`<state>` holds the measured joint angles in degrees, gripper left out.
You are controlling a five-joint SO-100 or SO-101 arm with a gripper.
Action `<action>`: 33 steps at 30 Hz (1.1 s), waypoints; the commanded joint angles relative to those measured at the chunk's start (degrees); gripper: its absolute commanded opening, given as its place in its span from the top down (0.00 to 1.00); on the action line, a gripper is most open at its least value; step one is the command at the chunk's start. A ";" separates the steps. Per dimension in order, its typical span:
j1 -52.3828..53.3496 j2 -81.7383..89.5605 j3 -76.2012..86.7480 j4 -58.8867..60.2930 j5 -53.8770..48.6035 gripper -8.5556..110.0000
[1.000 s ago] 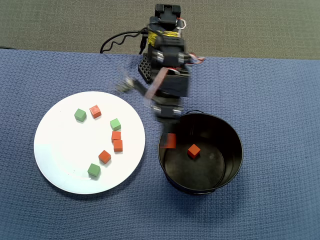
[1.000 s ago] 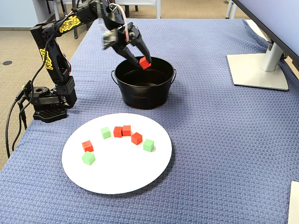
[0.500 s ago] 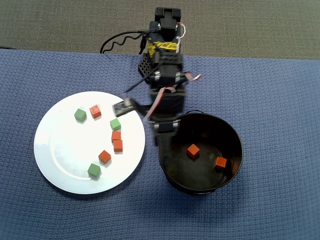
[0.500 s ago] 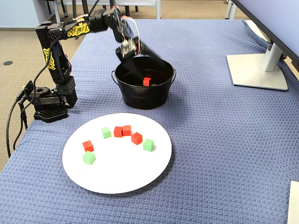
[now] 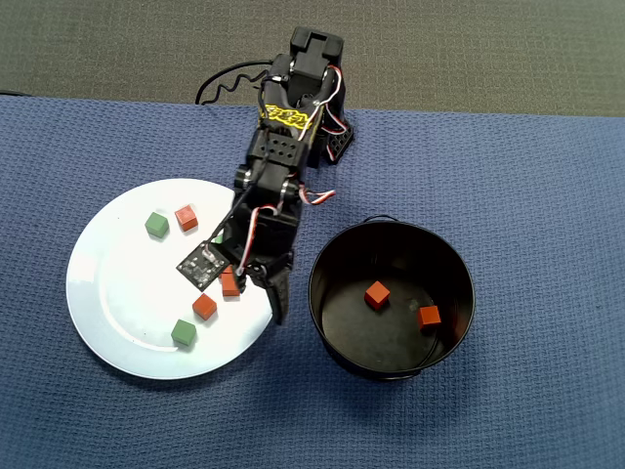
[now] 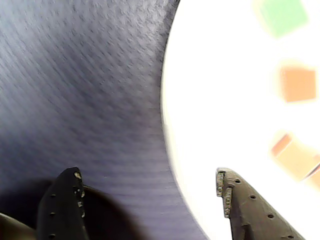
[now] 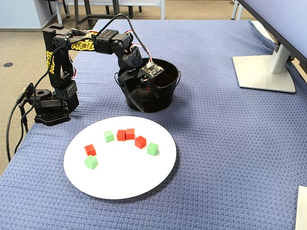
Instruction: Pick up the red cubes from the white plate and place them in the black recipient
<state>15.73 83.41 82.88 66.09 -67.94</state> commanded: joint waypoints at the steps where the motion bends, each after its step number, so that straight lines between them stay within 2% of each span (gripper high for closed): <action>1: 3.78 0.35 -2.11 -0.97 -7.29 0.70; 5: 6.06 -0.09 -1.49 -0.70 -12.92 0.72; 10: 7.12 -8.35 -7.56 1.93 -13.71 0.70; 19: 11.43 -16.52 -12.13 -0.44 -17.84 0.72; 33: 12.30 -22.50 -14.94 -1.93 -17.40 0.72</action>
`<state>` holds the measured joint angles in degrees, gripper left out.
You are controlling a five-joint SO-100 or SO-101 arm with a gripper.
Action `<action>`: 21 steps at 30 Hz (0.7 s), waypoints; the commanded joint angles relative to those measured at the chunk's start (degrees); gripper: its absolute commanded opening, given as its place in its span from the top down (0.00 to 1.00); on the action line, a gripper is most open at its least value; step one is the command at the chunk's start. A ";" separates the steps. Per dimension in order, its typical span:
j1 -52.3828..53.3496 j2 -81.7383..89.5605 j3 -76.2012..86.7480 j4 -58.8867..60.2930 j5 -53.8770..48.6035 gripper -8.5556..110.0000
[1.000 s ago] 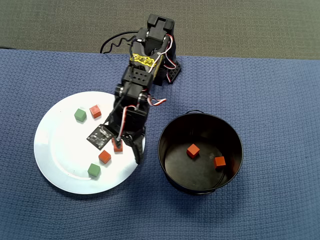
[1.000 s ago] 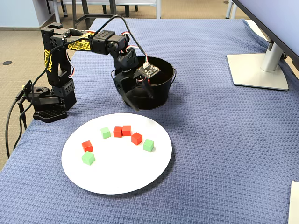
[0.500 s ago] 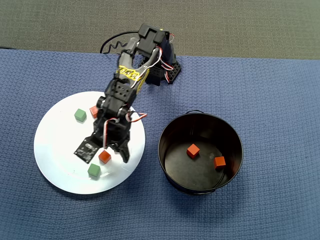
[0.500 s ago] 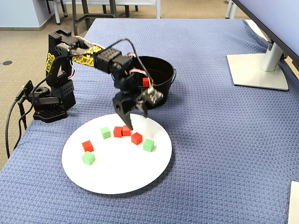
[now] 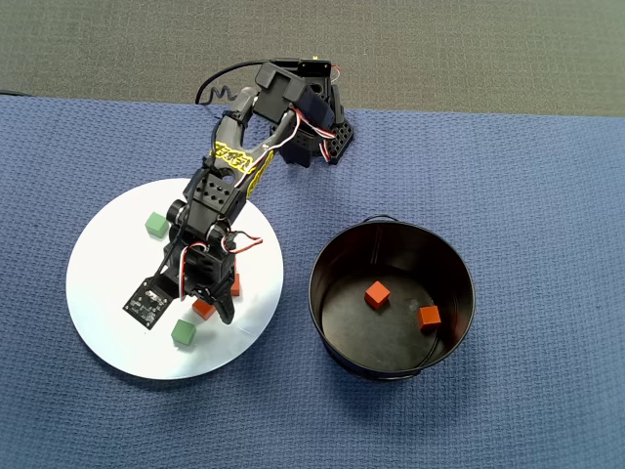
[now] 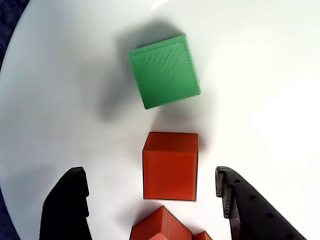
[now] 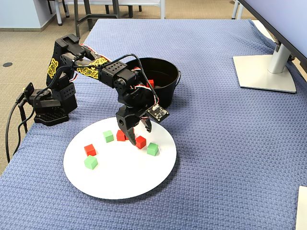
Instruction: Pick up the red cubes from the white plate and place them in the black recipient
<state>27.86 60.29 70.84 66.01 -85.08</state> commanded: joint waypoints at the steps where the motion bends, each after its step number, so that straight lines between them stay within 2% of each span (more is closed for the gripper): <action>1: 0.18 0.53 -2.90 -1.85 -0.26 0.72; 11: 0.00 -1.41 -3.25 -2.99 0.44 0.80; 16: -0.18 -1.49 -3.25 -3.96 1.49 0.93; 21: -0.62 1.58 -0.44 -7.56 5.19 0.93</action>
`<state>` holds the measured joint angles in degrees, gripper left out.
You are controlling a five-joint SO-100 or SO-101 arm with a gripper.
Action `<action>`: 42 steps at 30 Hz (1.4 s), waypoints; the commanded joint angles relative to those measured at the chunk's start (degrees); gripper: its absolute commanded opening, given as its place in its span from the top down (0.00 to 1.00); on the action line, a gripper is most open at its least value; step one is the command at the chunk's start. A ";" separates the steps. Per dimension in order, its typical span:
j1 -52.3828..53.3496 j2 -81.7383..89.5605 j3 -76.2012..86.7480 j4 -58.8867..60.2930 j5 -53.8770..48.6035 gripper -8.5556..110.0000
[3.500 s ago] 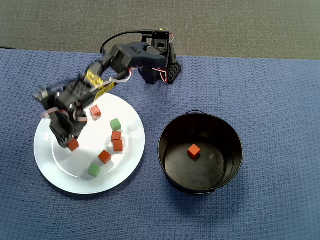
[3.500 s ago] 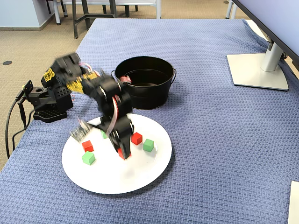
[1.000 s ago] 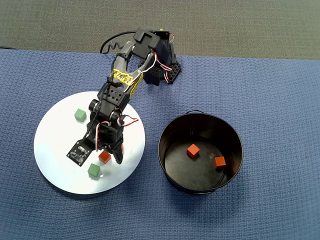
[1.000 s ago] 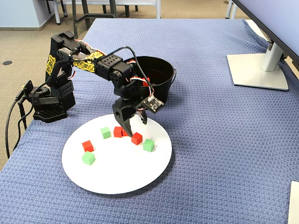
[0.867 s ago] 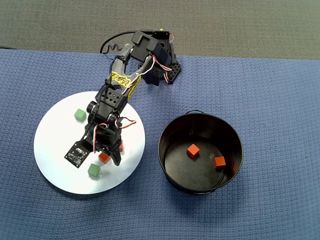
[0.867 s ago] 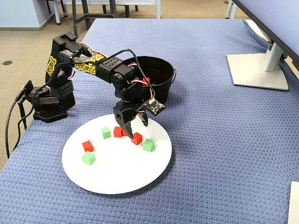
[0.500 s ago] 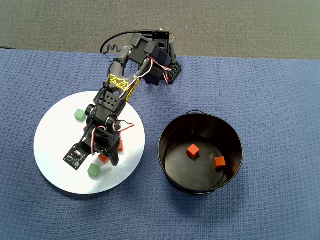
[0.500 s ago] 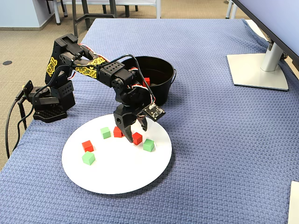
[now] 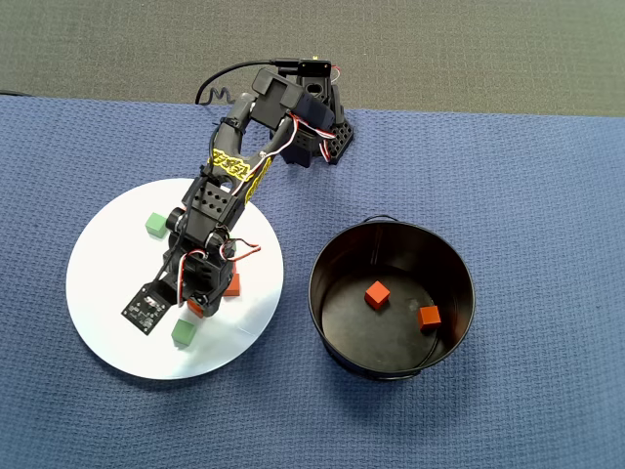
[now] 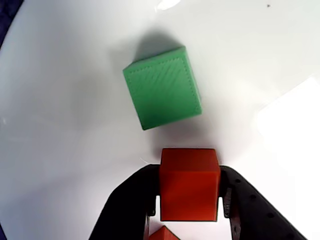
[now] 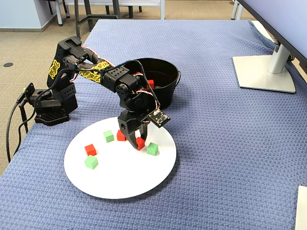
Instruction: Pick up the red cubes from the white plate and place them in the black recipient
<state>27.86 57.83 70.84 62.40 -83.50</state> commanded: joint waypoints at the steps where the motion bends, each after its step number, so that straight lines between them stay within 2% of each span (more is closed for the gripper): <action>1: -0.70 5.62 0.44 -5.36 5.71 0.93; 8: -2.64 21.80 6.50 -4.31 13.97 0.93; 13: -8.17 35.07 6.94 0.53 23.47 0.93; 19: -21.45 47.99 10.63 3.52 31.90 0.93; 26: -41.22 56.60 23.47 3.34 32.87 0.93; 27: -43.33 56.87 24.96 3.34 33.13 0.91; 29: -45.70 56.34 26.37 2.11 34.98 0.69; 31: -44.91 54.14 24.87 0.88 36.83 0.59; 33: -42.45 51.77 22.06 1.85 36.47 0.57; 36: -37.00 50.98 20.65 0.53 36.91 0.61; 42: -22.24 49.83 24.35 -10.99 41.22 0.67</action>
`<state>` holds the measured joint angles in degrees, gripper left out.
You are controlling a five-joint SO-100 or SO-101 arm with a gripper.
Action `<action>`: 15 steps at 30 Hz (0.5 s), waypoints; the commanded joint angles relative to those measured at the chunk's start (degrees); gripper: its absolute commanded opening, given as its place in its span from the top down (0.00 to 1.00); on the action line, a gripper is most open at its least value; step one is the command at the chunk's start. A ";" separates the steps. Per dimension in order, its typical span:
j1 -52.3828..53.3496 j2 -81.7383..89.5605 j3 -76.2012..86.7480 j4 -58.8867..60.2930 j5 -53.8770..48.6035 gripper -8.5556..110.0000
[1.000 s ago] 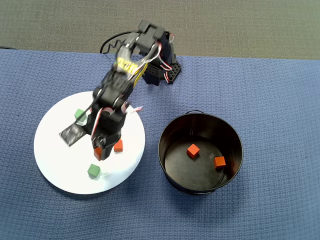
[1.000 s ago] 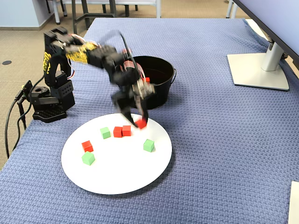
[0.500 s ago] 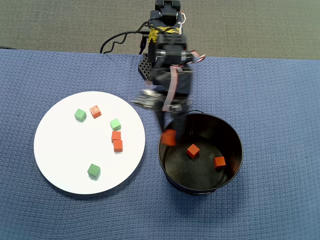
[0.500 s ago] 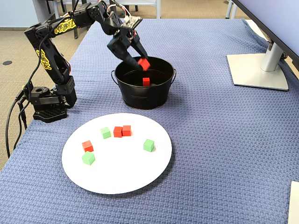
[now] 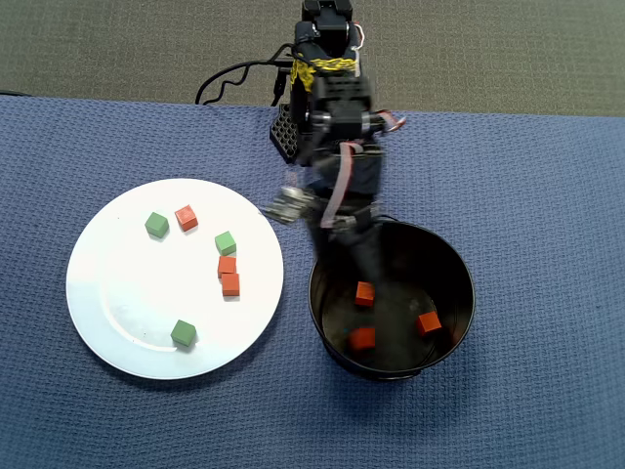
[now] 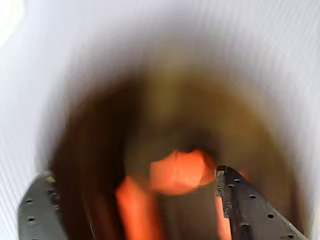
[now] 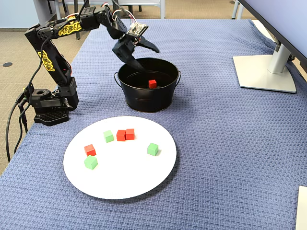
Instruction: Pick up the red cubes from the white plate and place them in the black recipient
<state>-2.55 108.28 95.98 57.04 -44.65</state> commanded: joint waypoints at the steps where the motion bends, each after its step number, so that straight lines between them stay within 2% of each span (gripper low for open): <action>1: 10.37 -1.49 -0.88 -5.71 4.31 0.68; 2: 12.39 -2.29 -0.97 -5.98 6.86 0.71; 8: 19.34 -7.82 -3.69 -1.58 15.47 0.72; 15: 23.03 -12.13 -4.22 1.85 1.23 0.72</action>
<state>19.16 96.68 95.98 57.74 -36.74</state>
